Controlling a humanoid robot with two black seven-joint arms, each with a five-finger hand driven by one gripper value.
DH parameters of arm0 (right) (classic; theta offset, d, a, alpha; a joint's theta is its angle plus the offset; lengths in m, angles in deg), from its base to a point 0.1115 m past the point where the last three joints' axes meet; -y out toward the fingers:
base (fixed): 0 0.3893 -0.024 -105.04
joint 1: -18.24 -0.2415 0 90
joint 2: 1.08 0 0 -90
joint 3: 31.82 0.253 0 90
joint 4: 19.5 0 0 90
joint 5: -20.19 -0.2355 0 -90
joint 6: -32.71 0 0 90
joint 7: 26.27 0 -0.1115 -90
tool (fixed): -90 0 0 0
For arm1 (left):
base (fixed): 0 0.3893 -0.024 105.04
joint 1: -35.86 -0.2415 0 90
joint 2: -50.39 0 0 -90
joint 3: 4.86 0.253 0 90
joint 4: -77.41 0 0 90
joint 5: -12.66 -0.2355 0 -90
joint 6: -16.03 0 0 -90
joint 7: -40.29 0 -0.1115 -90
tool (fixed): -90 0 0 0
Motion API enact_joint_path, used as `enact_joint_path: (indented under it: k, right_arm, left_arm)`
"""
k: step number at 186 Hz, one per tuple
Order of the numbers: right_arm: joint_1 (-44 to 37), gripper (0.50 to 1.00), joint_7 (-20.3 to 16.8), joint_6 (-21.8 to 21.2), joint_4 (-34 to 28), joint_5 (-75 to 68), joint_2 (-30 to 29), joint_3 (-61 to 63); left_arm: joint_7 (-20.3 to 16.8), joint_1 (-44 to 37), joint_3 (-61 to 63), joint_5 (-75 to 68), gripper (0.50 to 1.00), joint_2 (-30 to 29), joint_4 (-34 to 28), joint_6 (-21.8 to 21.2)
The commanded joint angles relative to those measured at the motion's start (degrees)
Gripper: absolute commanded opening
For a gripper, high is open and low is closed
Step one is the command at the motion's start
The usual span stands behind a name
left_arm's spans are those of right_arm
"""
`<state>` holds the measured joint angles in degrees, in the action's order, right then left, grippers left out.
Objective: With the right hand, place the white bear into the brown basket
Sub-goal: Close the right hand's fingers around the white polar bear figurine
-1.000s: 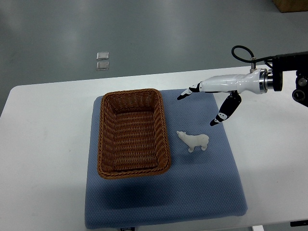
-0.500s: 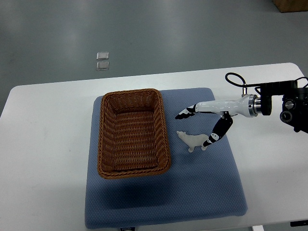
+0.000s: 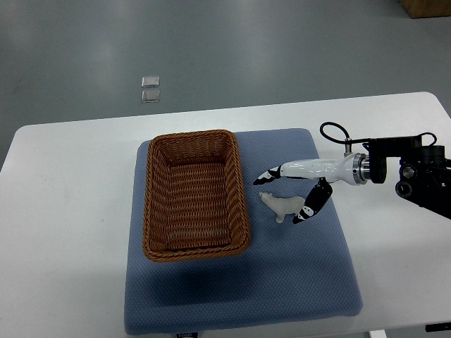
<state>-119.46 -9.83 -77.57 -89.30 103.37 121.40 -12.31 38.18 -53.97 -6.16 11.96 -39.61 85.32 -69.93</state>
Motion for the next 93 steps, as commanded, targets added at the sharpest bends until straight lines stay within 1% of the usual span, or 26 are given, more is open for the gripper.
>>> enact_joint_path:
  k: [1, 19, 28, 39, 48, 65, 75, 88, 92, 93]
  right_arm:
    - [0.41, 0.872, 0.00, 0.33, 0.90, 0.41, -0.23, 0.00]
    - [0.41, 0.856, 0.09, 0.59, 1.51, 0.58, -0.76, 0.00]
    - [0.85, 0.836, 0.09, 0.77, 1.78, 0.58, -0.84, 0.00]
    - [1.11, 0.829, 0.09, 0.94, 1.87, 0.67, -0.84, 0.00]
    - [1.29, 0.797, 0.09, 1.03, 2.04, 0.67, -0.93, 0.00]
    - [1.47, 0.791, 0.09, 1.47, 2.04, 0.67, -0.84, 0.00]
    - [1.47, 0.764, 0.18, 1.56, 2.04, 0.67, -0.84, 0.00]
    - [1.47, 0.752, 0.18, 1.65, 2.04, 0.67, -0.84, 0.00]
    - [1.47, 0.740, 0.18, 1.65, 2.04, 0.67, -0.76, 0.00]
    - [1.47, 0.729, 0.18, 1.65, 2.04, 0.67, -0.84, 0.08]
  left_arm:
    - [0.00, 0.00, 0.07, 0.00, 1.000, 0.00, 0.00, 0.00]
    - [0.00, 0.00, 0.07, 0.00, 1.000, 0.00, 0.00, 0.00]
    - [0.00, 0.00, -0.01, 0.00, 1.000, 0.00, 0.00, 0.00]
    - [0.00, 0.00, -0.02, 0.00, 1.000, 0.00, 0.00, 0.00]
    - [0.00, 0.00, -0.02, 0.00, 1.000, 0.00, 0.00, 0.00]
    - [0.00, 0.00, -0.02, 0.00, 1.000, 0.00, 0.00, 0.00]
    - [0.00, 0.00, -0.02, 0.00, 1.000, 0.00, 0.00, 0.00]
    - [0.00, 0.00, -0.02, 0.00, 1.000, 0.00, 0.00, 0.00]
    - [0.00, 0.00, -0.02, 0.00, 1.000, 0.00, 0.00, 0.00]
    - [0.00, 0.00, -0.02, 0.00, 1.000, 0.00, 0.00, 0.00]
